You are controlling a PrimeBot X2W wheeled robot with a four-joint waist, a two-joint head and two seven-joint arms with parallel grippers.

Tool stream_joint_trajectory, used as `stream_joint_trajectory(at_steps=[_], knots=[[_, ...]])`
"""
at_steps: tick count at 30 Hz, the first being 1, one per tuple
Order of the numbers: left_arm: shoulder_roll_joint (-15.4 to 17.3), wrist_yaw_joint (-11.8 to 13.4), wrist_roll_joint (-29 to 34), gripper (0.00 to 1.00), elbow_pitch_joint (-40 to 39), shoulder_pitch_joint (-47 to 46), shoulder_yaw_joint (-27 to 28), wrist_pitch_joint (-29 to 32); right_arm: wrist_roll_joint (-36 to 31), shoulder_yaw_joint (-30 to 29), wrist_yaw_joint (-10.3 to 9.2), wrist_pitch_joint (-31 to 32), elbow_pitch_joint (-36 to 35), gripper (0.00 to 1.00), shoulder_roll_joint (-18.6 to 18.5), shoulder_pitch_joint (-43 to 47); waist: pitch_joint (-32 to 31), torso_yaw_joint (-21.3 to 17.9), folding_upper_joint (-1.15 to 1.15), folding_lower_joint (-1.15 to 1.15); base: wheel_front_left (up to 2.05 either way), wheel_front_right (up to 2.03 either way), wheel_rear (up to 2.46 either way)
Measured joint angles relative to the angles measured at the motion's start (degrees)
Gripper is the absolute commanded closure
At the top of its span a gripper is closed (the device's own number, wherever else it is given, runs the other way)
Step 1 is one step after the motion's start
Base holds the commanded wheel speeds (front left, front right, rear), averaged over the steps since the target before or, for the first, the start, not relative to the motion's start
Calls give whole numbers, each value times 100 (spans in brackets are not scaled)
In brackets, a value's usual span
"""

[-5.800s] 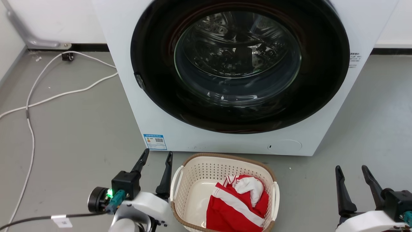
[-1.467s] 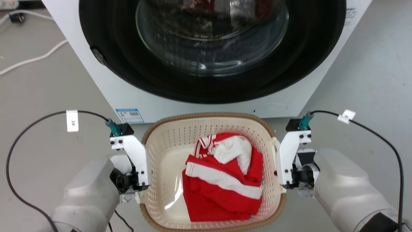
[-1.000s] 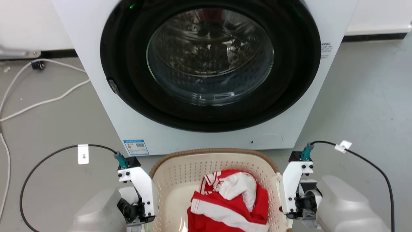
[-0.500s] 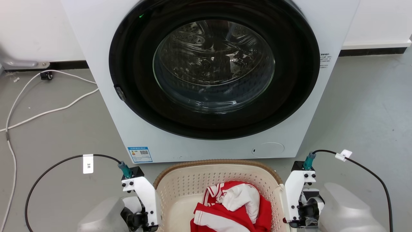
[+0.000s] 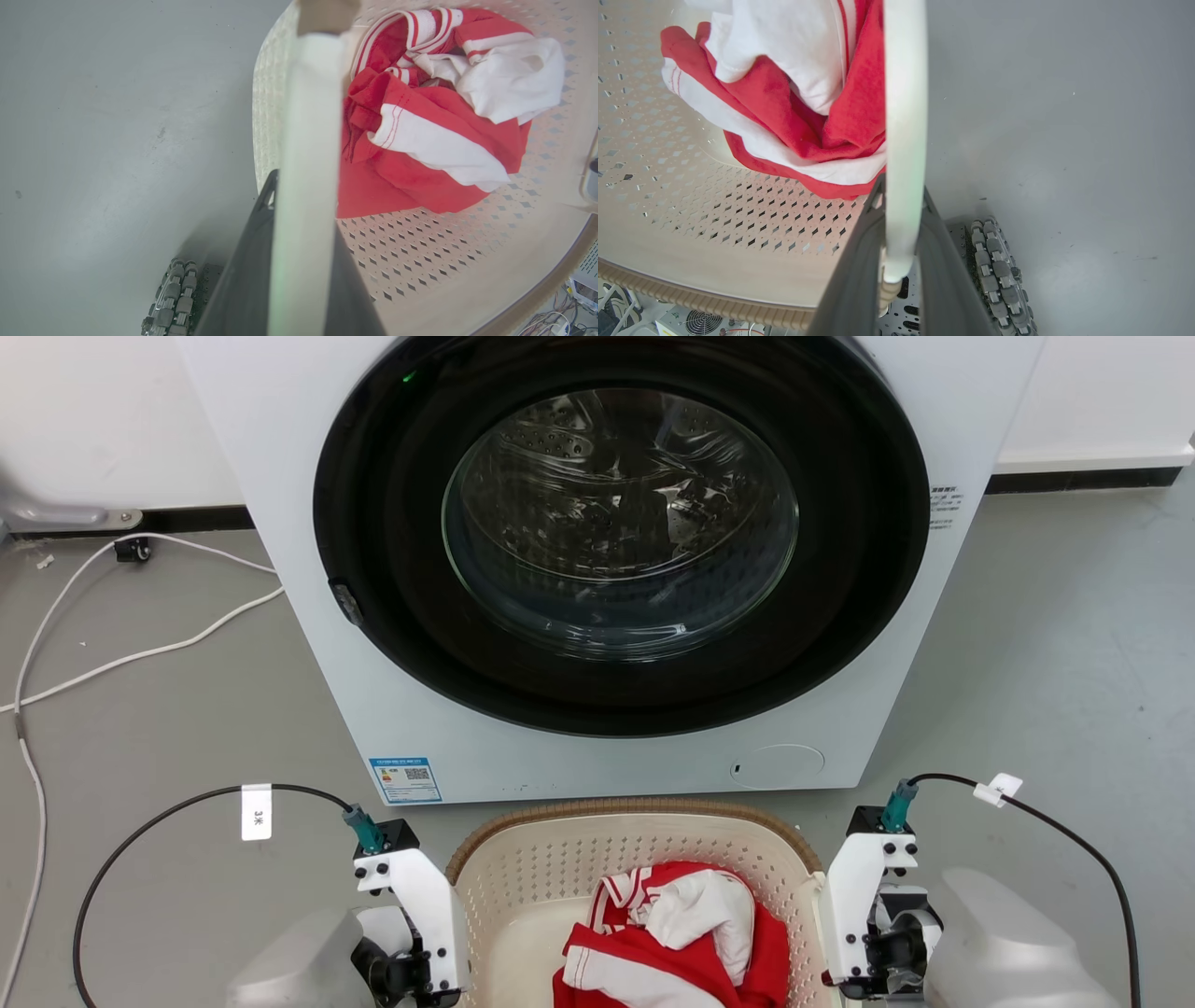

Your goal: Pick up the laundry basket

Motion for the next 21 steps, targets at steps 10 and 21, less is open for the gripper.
stream_joint_trajectory(at_steps=[10, 21], knots=[[-2, 0, -60, 100, 0, 0, -55, -45, -56, -66, 0, -1, -1, 100, 1, 42, 23, 0, 0, 0, 0, 0, 0], [2, 0, -145, 100, 0, 0, -135, -108, -55, -57, 0, 1, -1, 100, 1, 42, 36, -1, 0, 0, 0, 0, 0]])
